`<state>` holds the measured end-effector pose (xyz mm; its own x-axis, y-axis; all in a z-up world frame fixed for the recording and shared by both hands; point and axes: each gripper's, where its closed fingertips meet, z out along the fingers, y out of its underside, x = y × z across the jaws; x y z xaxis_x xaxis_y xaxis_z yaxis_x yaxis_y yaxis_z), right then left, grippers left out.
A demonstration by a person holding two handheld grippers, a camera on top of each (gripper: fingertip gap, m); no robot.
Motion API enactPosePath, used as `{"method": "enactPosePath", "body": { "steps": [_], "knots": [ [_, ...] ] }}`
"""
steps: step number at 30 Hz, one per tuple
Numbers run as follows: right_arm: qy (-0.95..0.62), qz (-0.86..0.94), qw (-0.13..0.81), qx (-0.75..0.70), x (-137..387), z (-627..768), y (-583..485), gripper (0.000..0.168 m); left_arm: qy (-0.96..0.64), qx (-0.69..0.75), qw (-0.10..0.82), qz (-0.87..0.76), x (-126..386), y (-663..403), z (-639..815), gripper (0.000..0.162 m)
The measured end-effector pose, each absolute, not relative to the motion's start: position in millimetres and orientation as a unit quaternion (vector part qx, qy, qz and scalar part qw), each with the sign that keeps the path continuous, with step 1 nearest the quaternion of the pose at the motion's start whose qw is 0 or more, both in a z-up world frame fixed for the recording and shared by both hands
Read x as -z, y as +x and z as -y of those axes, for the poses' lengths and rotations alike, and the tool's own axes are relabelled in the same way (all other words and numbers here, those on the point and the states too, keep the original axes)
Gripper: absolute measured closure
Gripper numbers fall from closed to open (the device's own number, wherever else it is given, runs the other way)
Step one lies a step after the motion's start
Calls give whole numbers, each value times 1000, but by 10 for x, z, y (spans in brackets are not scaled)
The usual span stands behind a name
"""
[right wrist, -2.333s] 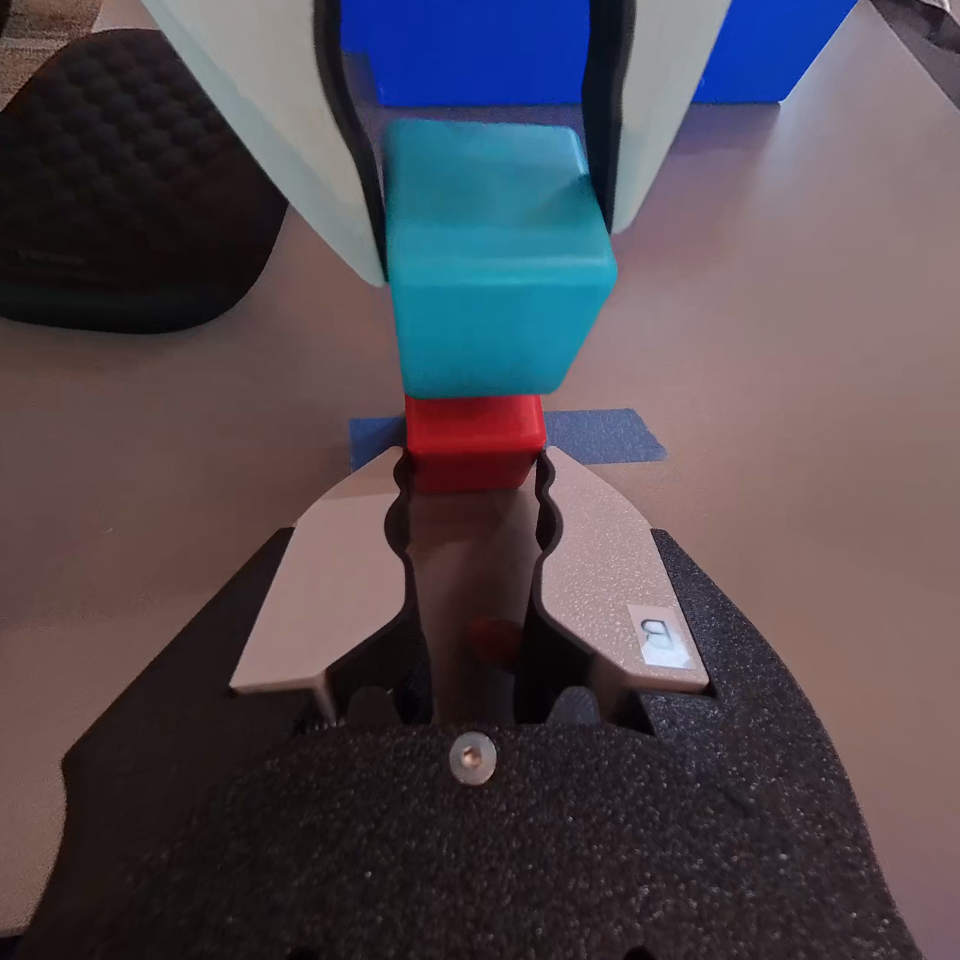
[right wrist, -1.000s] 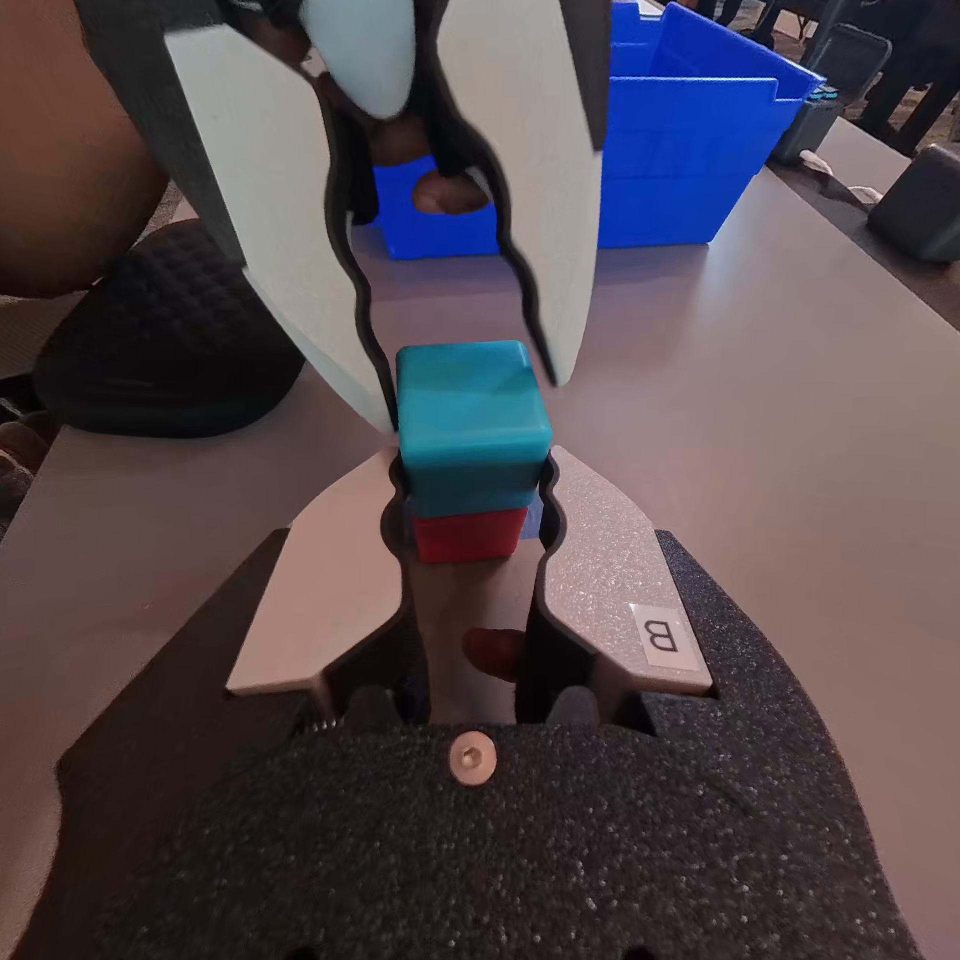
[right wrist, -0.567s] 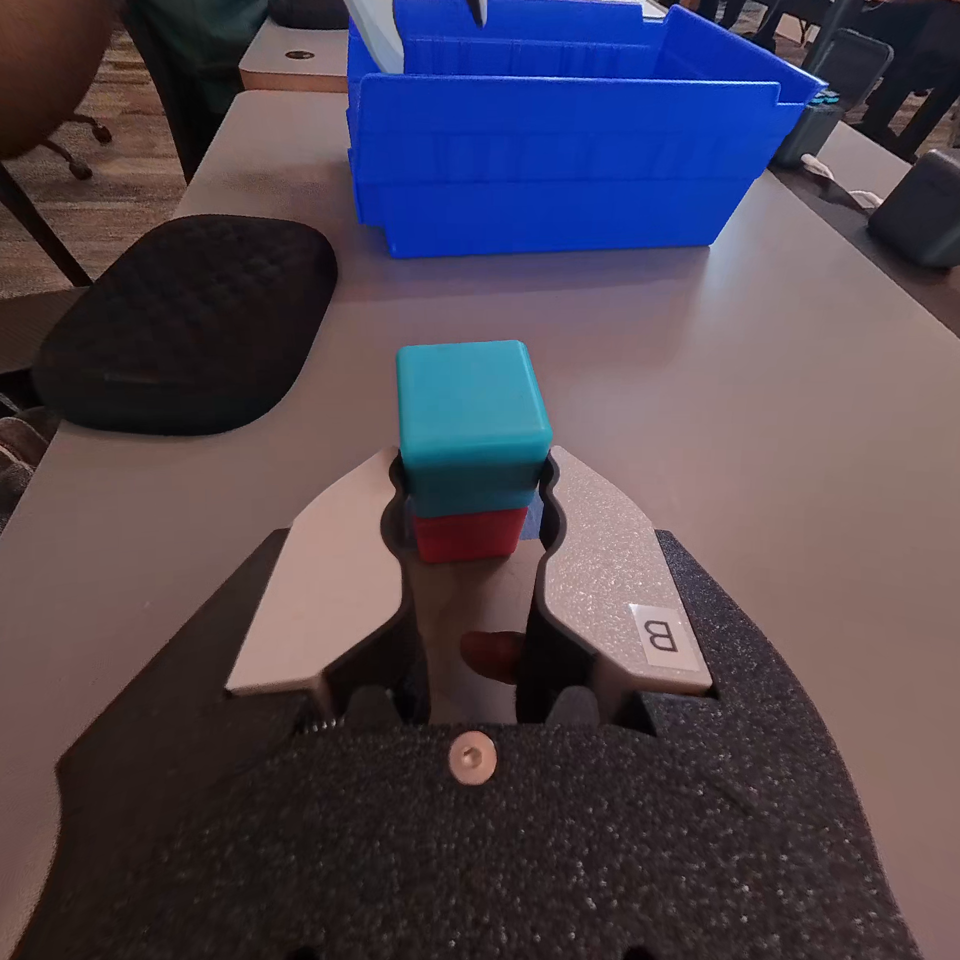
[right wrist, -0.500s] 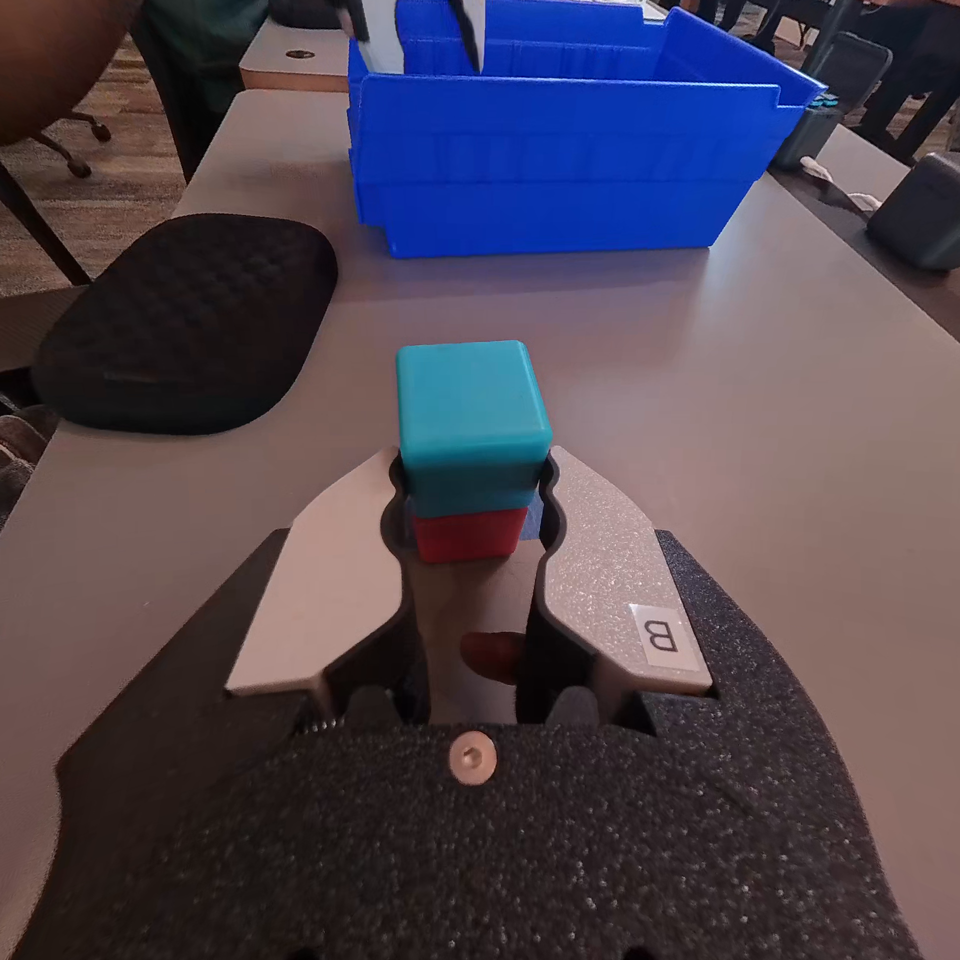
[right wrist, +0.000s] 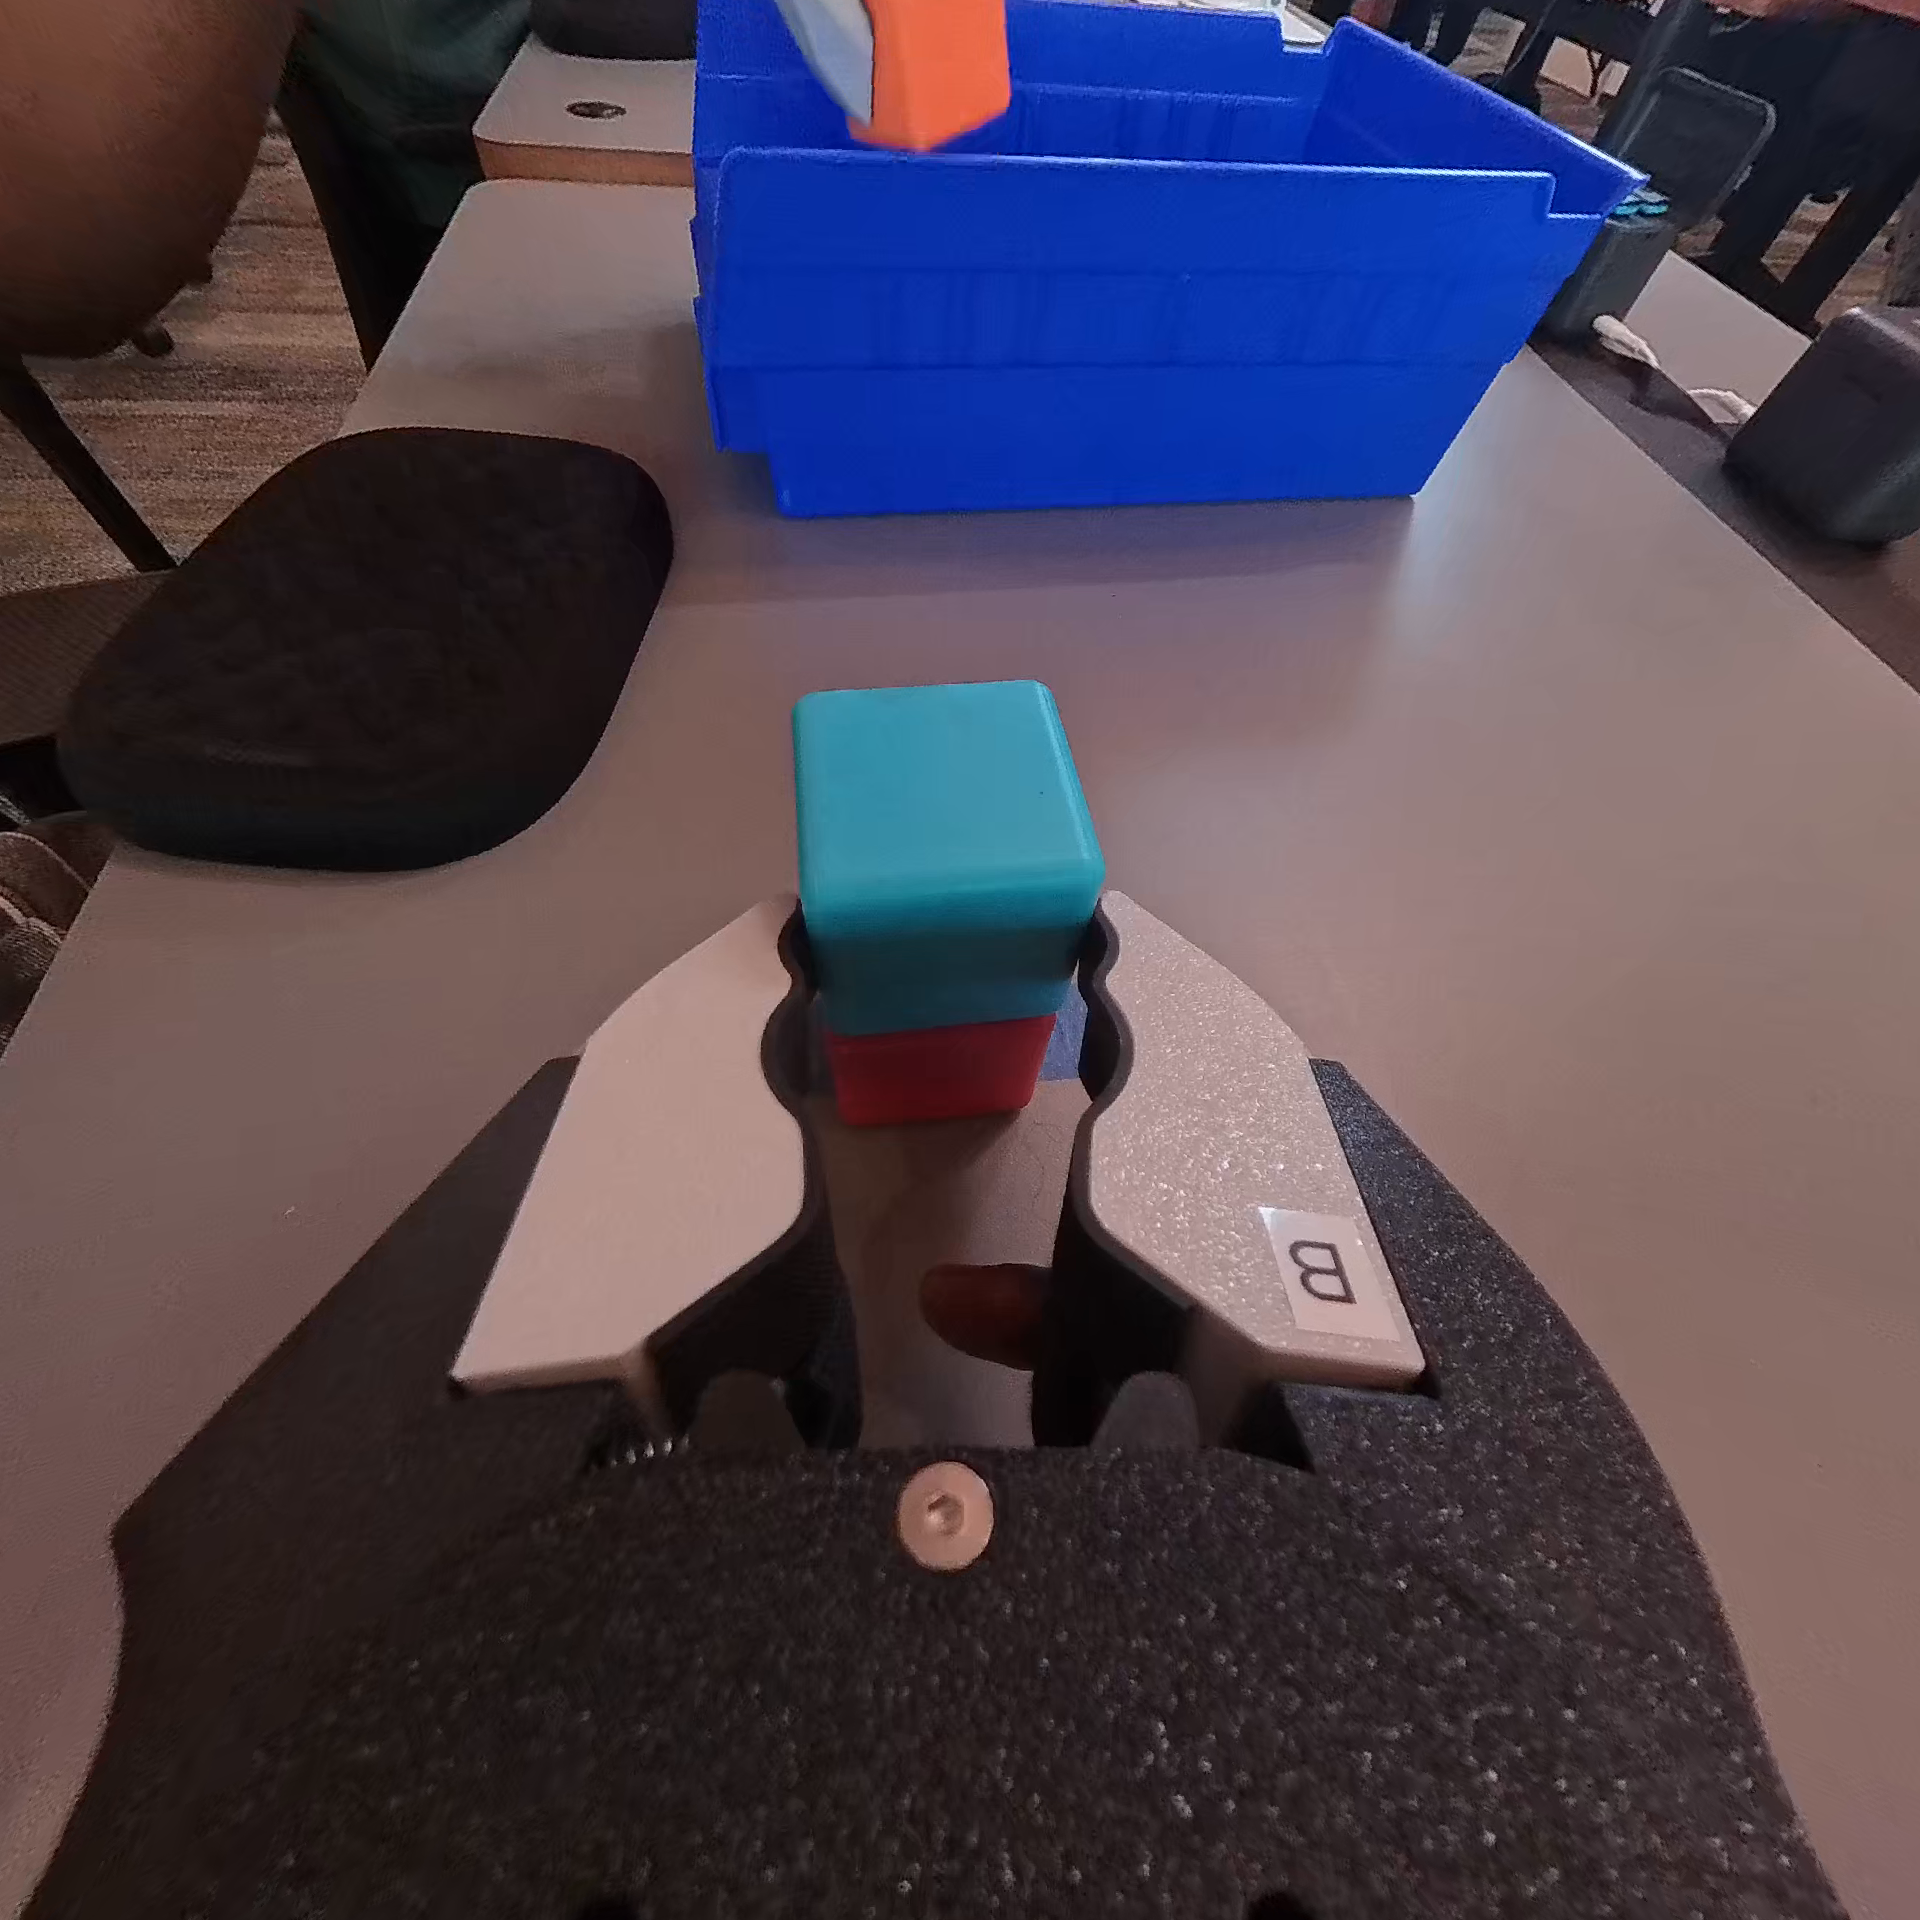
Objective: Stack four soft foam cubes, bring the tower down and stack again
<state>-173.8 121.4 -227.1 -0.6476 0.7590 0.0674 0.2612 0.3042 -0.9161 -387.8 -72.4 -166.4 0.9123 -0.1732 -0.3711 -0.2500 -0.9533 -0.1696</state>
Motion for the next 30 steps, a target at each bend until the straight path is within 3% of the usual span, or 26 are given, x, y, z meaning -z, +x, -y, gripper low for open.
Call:
{"method": "enactPosePath", "body": {
  "steps": [4,9,21,30],
  "knots": [
    [-333,766,256,-486,2271,-1214,-1739,119,-955,-148,165,-195,1280,-3330,175,111],
    [-335,767,255,-485,2273,-1216,-1741,119,-940,-120,166,-273,1141,-2731,-353,111],
    [-339,766,250,-485,2277,-1219,-1751,119,-907,-76,128,-395,1565,-1903,-1132,111],
    [-340,767,248,-484,2277,-1220,-1756,119,-914,-75,99,-386,1783,-1820,-1217,111]
  ]
}}
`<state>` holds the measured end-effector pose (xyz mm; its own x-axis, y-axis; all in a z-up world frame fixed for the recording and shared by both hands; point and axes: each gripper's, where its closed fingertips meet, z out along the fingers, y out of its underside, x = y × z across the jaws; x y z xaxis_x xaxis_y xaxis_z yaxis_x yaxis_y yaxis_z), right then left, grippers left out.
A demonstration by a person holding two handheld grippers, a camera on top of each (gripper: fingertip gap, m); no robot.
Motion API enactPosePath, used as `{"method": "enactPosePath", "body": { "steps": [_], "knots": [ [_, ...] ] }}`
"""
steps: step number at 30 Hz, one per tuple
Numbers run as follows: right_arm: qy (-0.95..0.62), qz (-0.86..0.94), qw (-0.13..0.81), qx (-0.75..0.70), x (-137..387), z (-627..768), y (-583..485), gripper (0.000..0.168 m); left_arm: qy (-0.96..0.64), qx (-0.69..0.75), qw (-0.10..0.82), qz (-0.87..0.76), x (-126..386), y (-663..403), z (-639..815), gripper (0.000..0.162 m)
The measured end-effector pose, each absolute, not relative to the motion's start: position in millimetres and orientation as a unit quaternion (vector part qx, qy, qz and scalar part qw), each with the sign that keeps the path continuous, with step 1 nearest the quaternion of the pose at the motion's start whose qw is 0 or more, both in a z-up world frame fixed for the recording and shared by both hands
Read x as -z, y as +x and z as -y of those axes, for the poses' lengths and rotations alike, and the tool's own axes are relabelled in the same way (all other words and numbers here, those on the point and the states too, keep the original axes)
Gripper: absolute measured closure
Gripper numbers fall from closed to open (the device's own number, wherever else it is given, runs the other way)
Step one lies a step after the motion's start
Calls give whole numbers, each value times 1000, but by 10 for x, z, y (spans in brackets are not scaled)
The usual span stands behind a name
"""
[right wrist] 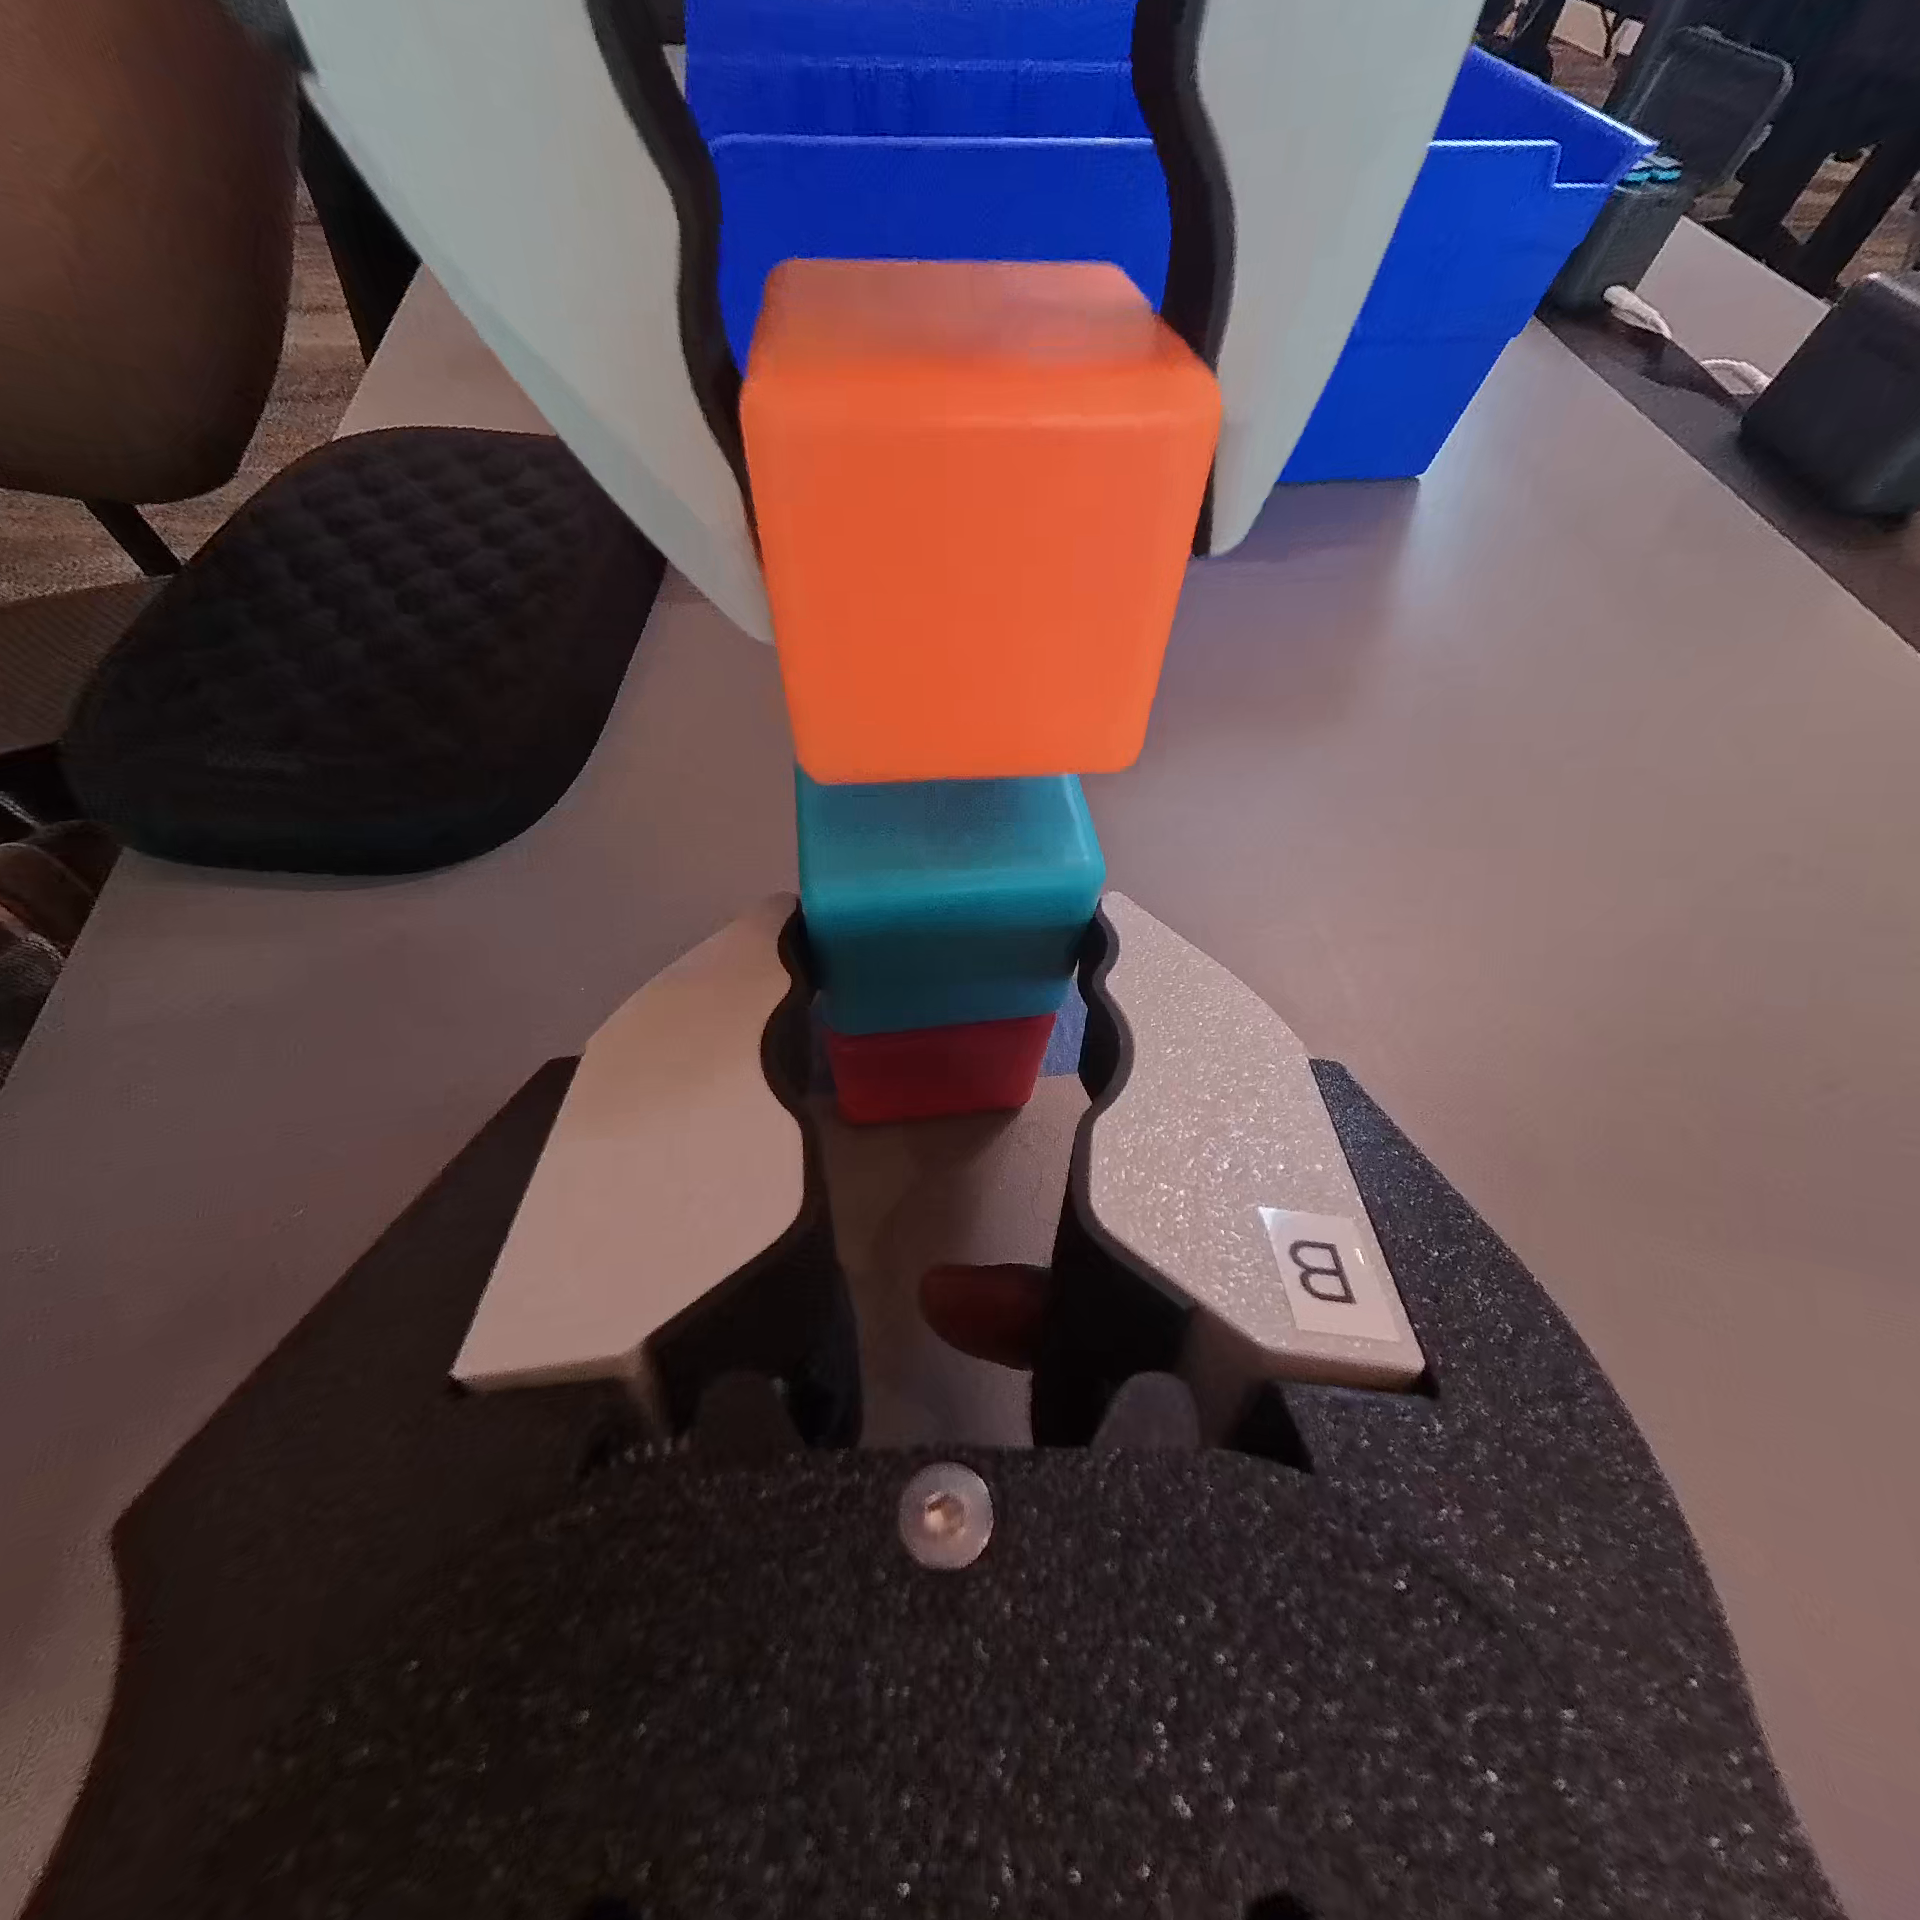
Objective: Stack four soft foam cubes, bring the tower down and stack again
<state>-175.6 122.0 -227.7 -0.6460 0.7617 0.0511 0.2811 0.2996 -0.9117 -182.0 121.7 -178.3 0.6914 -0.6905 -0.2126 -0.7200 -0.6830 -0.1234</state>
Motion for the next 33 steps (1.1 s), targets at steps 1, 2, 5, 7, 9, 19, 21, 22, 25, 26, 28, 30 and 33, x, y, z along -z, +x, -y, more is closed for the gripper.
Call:
{"method": "enactPosePath", "body": {
  "steps": [1,2,5,7,9,19,21,22,25,26,28,30,33],
  "knots": [
    [-340,767,248,-484,2277,-1220,-1756,119,-914,-71,95,-388,1805,-1801,-1218,111],
    [-339,768,248,-484,2276,-1219,-1756,119,-913,-67,92,-391,1832,-1781,-1221,111],
    [-339,768,248,-483,2277,-1216,-1758,119,-917,-65,87,-384,1857,-1763,-1241,111],
    [-339,768,247,-484,2277,-1215,-1759,119,-919,-68,83,-380,1857,-1767,-1237,111],
    [-339,767,247,-484,2276,-1215,-1759,119,-919,-67,84,-380,1857,-1768,-1237,111],
    [-348,737,247,-524,2068,-1233,-1747,108,-922,-58,99,-369,1859,-1772,-1234,111],
    [-343,721,257,-544,1951,-1231,-1741,111,-922,-60,97,-370,1859,-1772,-1232,111],
    [-340,718,266,-546,1913,-1227,-1747,113,-922,-61,96,-369,1858,-1774,-1231,111],
    [-333,722,290,-533,1904,-1235,-1760,120,-921,-61,97,-371,1859,-1771,-1228,111],
    [-331,722,293,-532,1907,-1239,-1758,121,-921,-61,98,-372,1859,-1771,-1229,111],
    [-332,723,291,-532,1910,-1240,-1755,121,-918,-60,105,-377,1860,-1766,-1233,111],
    [-331,724,291,-531,1911,-1239,-1755,121,-915,-62,144,-371,1831,-1793,-1255,103],
    [-331,723,290,-532,1912,-1239,-1754,121,-916,-59,251,-306,1578,-2016,-1215,75]
  ]
}}
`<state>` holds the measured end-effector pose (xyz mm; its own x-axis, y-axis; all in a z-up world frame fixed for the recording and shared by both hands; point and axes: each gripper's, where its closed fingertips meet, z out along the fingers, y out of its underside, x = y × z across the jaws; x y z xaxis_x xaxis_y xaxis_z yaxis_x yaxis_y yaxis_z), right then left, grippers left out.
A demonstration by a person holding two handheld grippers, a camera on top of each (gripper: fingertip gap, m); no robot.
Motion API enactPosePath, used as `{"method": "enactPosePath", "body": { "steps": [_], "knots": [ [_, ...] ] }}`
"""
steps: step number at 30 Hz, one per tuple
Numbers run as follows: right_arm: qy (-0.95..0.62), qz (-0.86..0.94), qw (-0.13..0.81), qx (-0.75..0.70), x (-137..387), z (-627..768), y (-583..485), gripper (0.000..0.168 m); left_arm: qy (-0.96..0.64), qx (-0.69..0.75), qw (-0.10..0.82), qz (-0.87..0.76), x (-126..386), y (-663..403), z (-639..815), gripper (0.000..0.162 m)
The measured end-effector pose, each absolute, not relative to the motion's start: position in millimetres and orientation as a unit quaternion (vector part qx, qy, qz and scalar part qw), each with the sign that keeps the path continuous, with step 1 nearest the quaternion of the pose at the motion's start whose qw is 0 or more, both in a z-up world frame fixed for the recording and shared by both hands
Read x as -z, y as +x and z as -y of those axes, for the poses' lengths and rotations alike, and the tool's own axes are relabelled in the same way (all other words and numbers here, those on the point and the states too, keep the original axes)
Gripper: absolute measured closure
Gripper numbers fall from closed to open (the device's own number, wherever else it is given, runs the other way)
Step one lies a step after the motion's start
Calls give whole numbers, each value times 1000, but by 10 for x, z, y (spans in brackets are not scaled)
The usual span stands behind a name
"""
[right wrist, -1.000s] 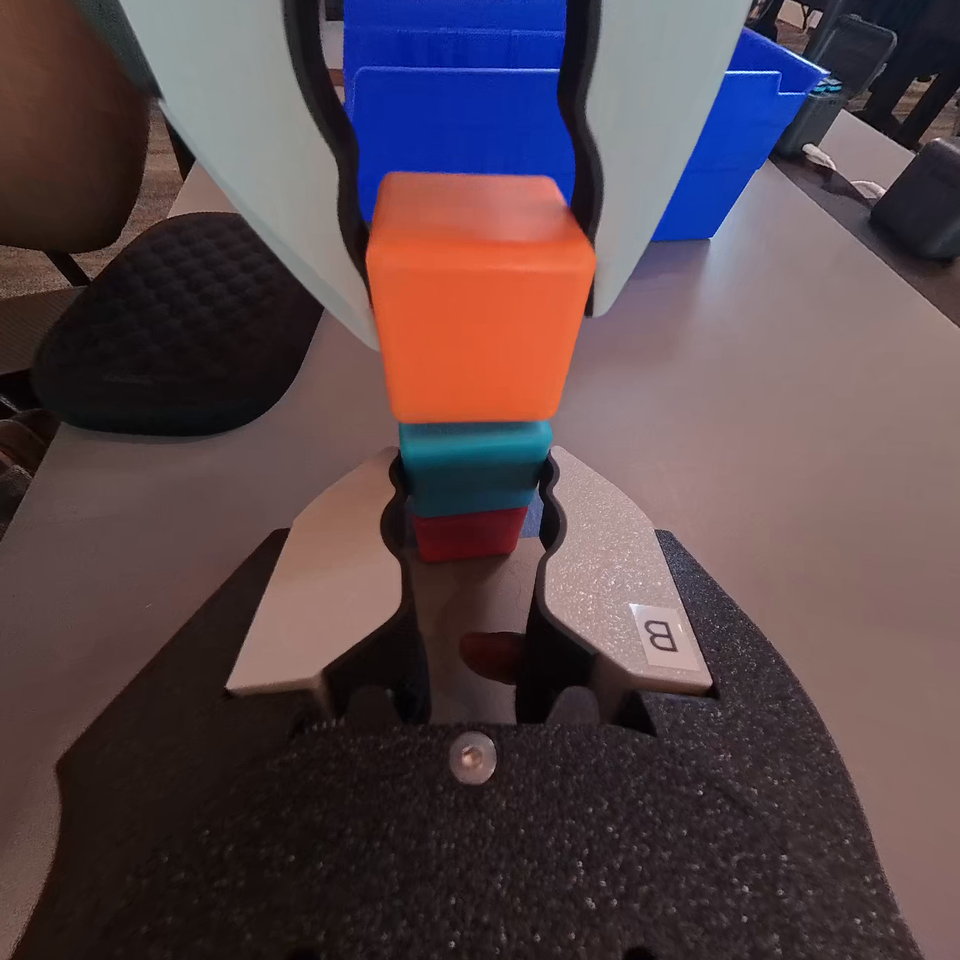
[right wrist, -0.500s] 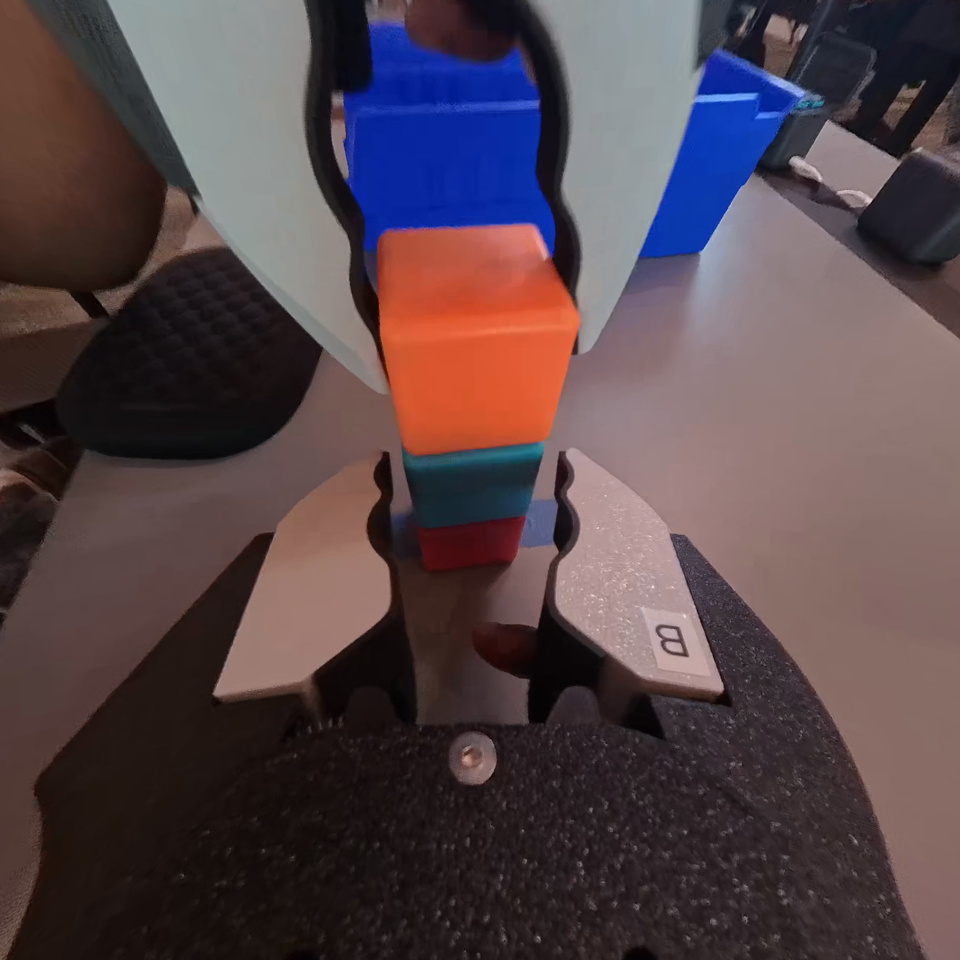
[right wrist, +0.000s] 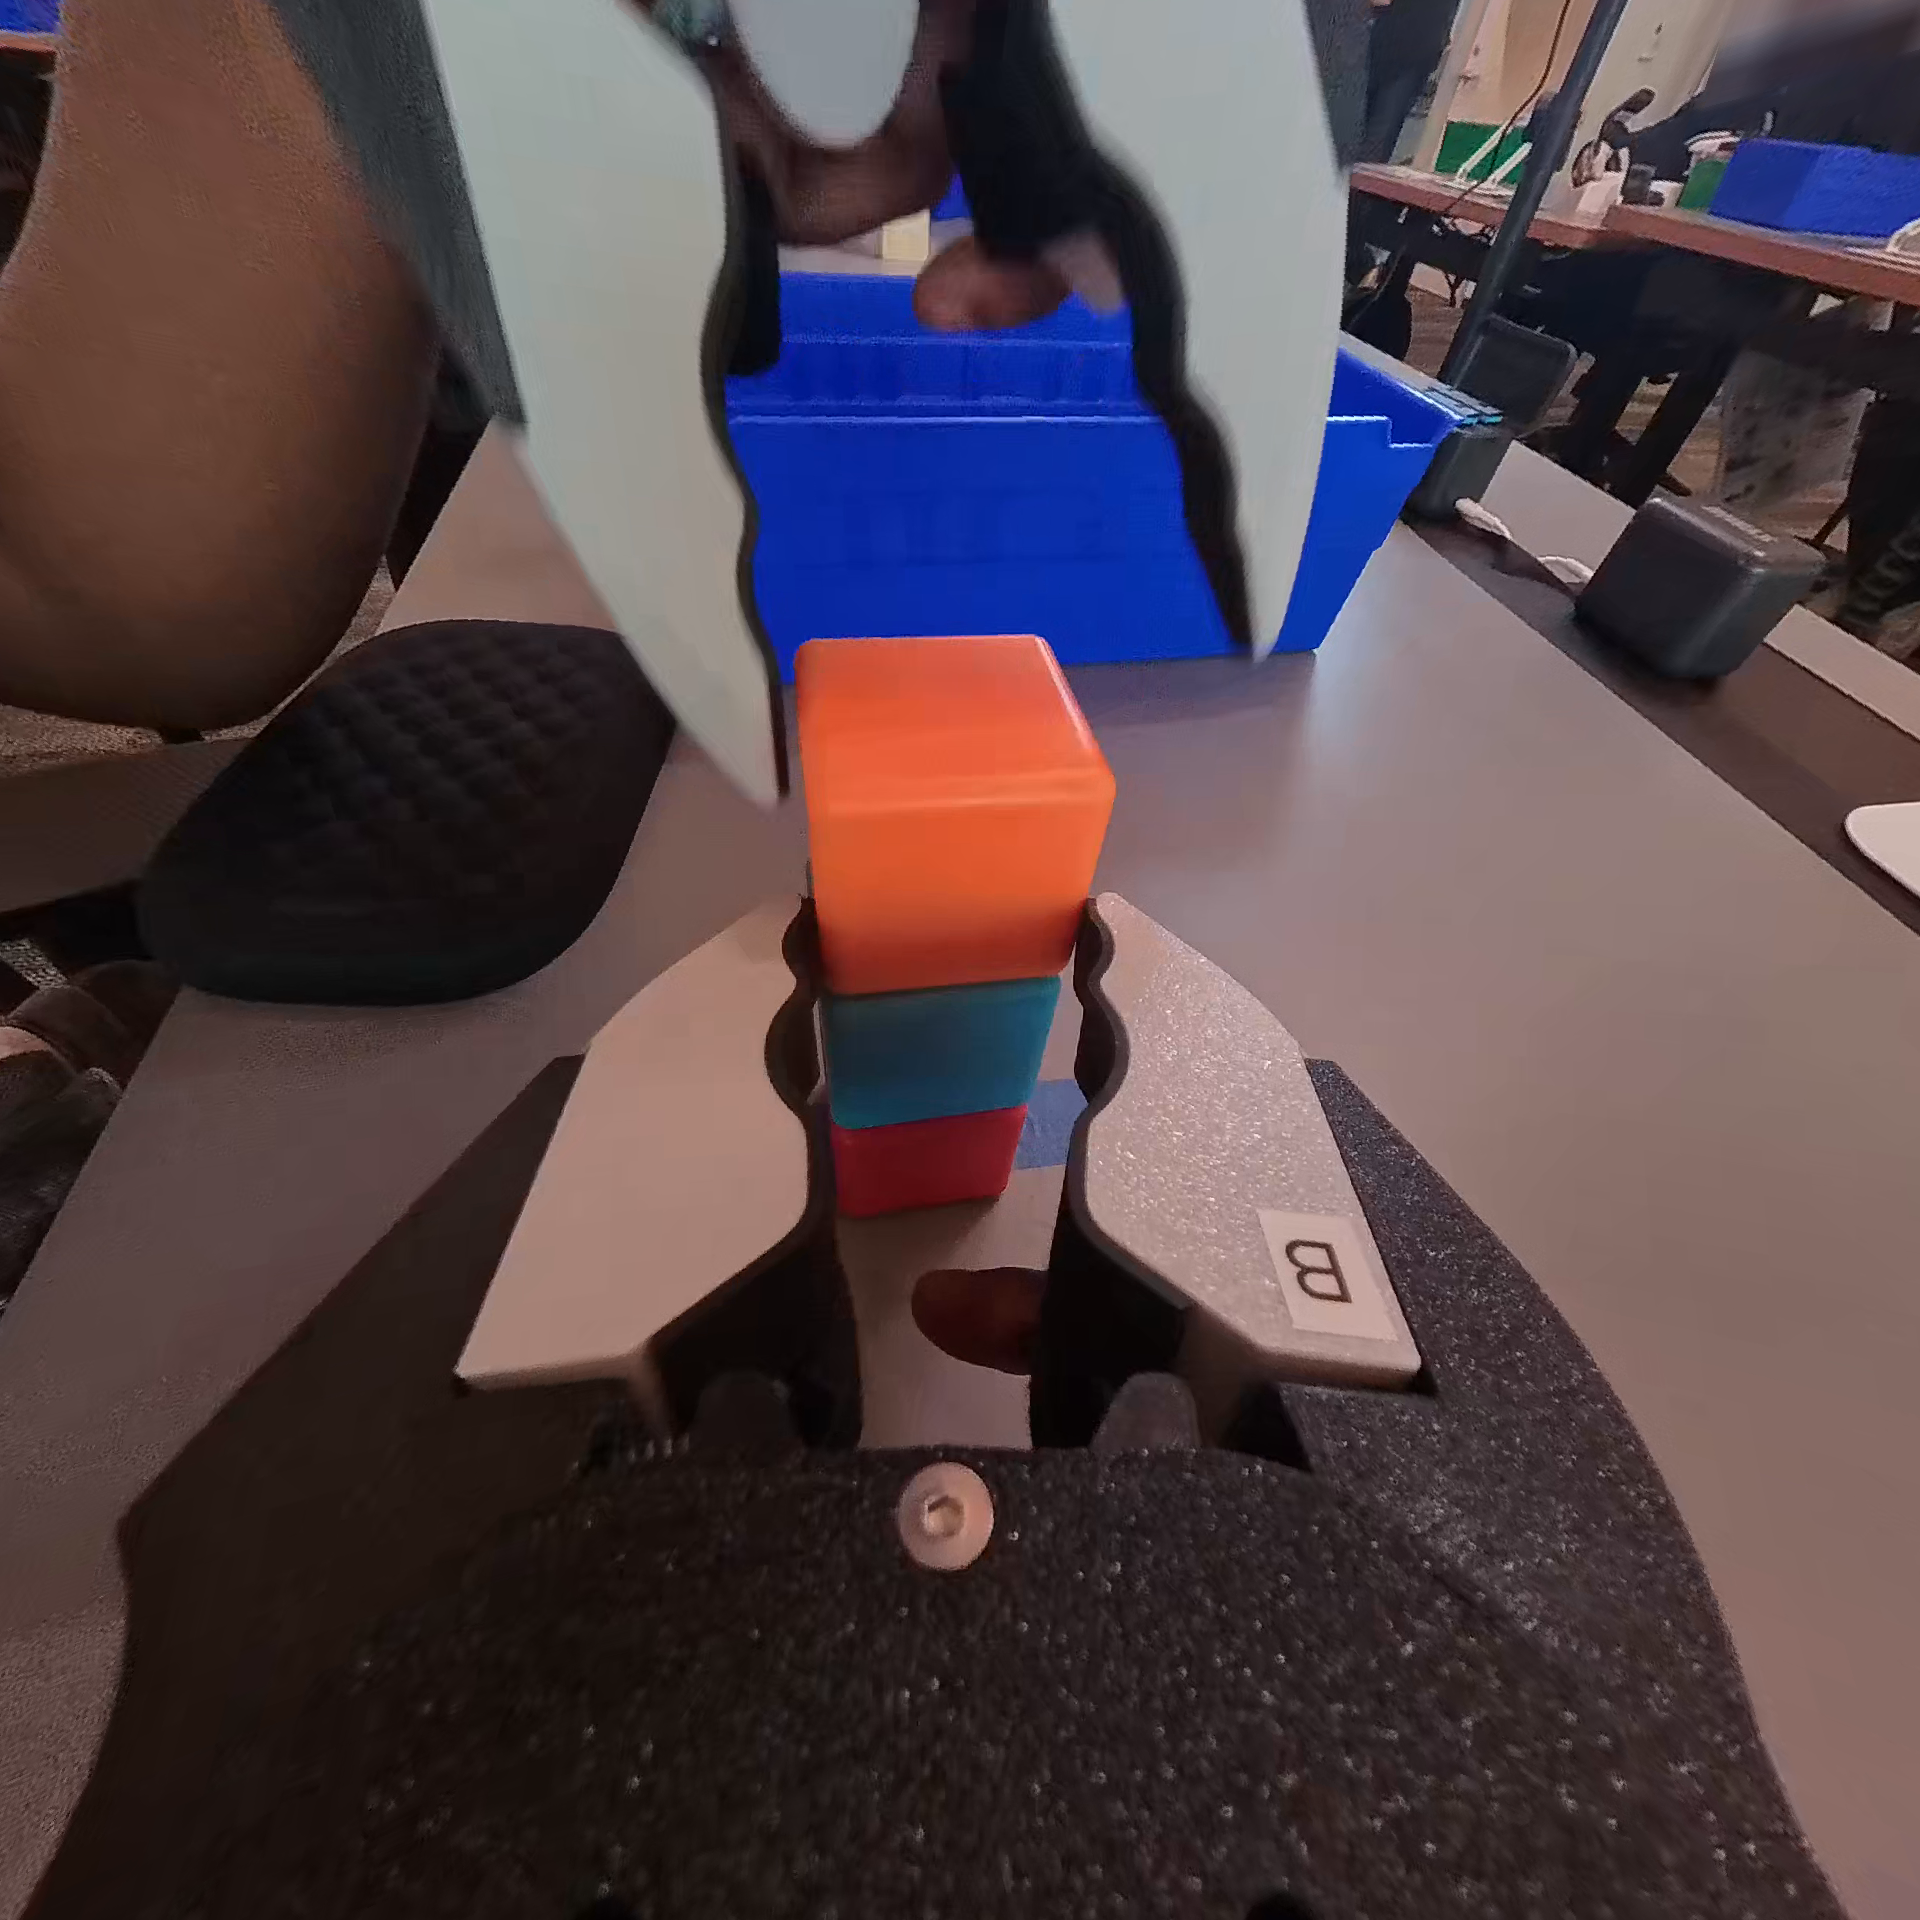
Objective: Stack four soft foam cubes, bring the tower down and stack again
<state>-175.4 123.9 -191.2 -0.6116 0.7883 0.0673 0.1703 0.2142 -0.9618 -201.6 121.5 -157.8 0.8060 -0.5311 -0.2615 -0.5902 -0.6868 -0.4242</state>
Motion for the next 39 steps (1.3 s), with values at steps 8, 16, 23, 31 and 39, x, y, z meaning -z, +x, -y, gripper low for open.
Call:
{"method": "enactPosePath", "body": {
  "steps": [8,16,23,31,39],
  "knots": [
    [-331,725,291,-529,1913,-1237,-1749,121,-863,-163,393,274,1368,-4529,-121,84],
    [-331,726,293,-527,1913,-1234,-1743,121,-850,-154,313,394,2359,-5338,192,86],
    [-331,726,293,-527,1913,-1235,-1742,121,-867,-166,310,352,2395,-5331,184,111],
    [-332,725,291,-529,1914,-1239,-1746,121,-869,-167,439,158,1189,-4539,-229,112],
    [-329,726,285,-532,1915,-1238,-1752,121,-853,-20,488,-185,359,-2653,-811,112]
  ]
}}
